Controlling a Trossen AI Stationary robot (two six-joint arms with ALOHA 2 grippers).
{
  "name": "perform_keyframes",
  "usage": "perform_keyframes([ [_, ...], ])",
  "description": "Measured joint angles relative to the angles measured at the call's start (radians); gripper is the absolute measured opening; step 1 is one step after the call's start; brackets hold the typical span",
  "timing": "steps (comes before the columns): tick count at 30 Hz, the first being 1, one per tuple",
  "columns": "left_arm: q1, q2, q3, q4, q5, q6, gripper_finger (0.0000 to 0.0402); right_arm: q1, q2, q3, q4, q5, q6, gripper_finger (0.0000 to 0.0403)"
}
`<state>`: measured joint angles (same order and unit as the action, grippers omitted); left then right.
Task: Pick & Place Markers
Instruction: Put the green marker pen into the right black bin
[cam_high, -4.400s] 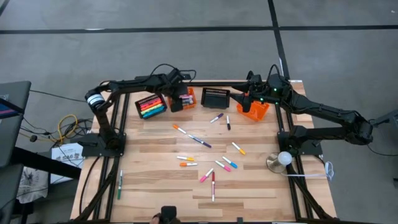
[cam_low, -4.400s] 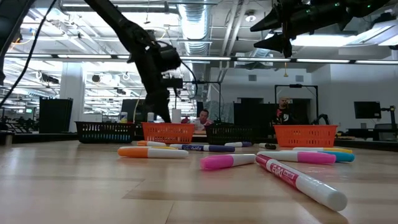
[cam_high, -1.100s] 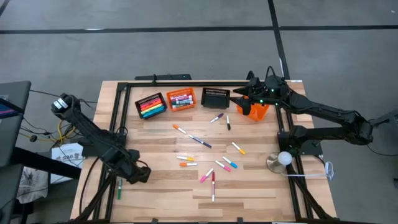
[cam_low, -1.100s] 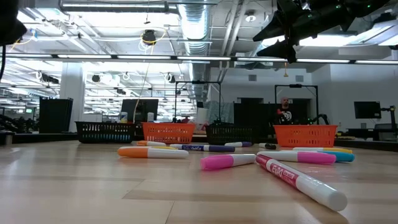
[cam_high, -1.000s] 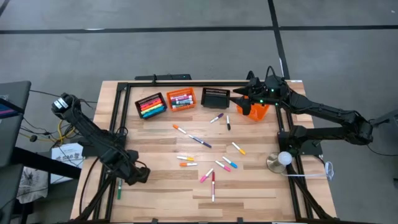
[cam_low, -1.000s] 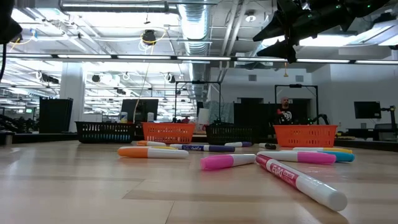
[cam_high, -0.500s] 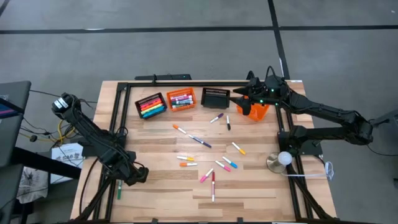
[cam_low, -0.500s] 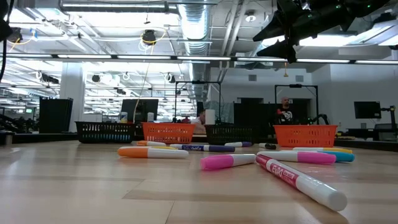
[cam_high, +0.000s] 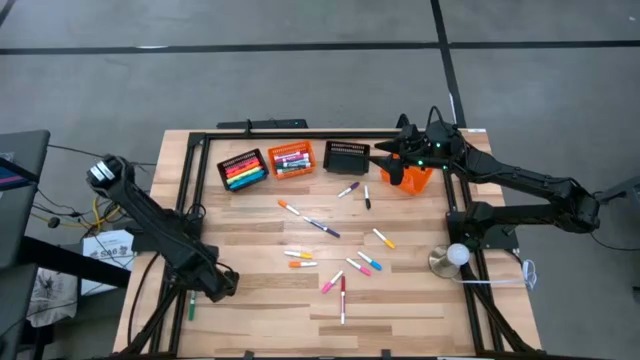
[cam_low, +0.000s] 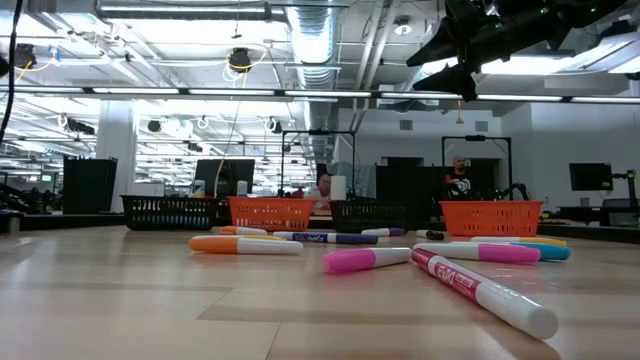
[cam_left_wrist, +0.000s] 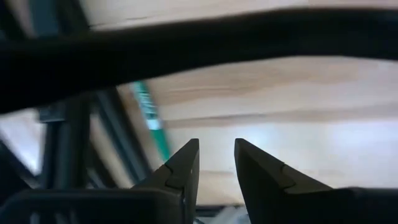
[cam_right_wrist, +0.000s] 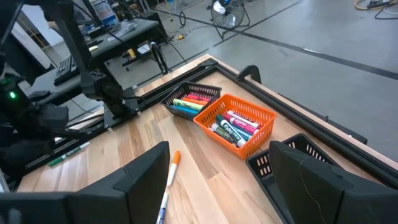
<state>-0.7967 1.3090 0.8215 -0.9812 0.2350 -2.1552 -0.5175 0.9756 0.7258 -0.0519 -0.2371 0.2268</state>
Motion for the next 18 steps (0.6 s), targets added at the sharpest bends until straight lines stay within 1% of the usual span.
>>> perform_keyframes([
  [4, 0.000, 0.099, -0.001, -0.014, 0.108, 0.019, 0.0101, 0.000, 0.000, 0.000, 0.000, 0.000, 0.000, 0.0265],
  [6, 0.000, 0.137, -0.001, -0.009, 0.135, 0.027, 0.0101, 0.000, 0.000, 0.000, 0.000, 0.000, -0.001, 0.0265],
  [12, -0.001, 0.181, -0.001, 0.013, 0.136, 0.078, 0.0101, 0.000, 0.000, 0.000, 0.003, 0.000, -0.001, 0.0265],
  [18, -0.021, 0.183, -0.001, 0.013, 0.136, 0.058, 0.0101, 0.000, 0.000, 0.000, 0.001, 0.000, -0.001, 0.0265],
])
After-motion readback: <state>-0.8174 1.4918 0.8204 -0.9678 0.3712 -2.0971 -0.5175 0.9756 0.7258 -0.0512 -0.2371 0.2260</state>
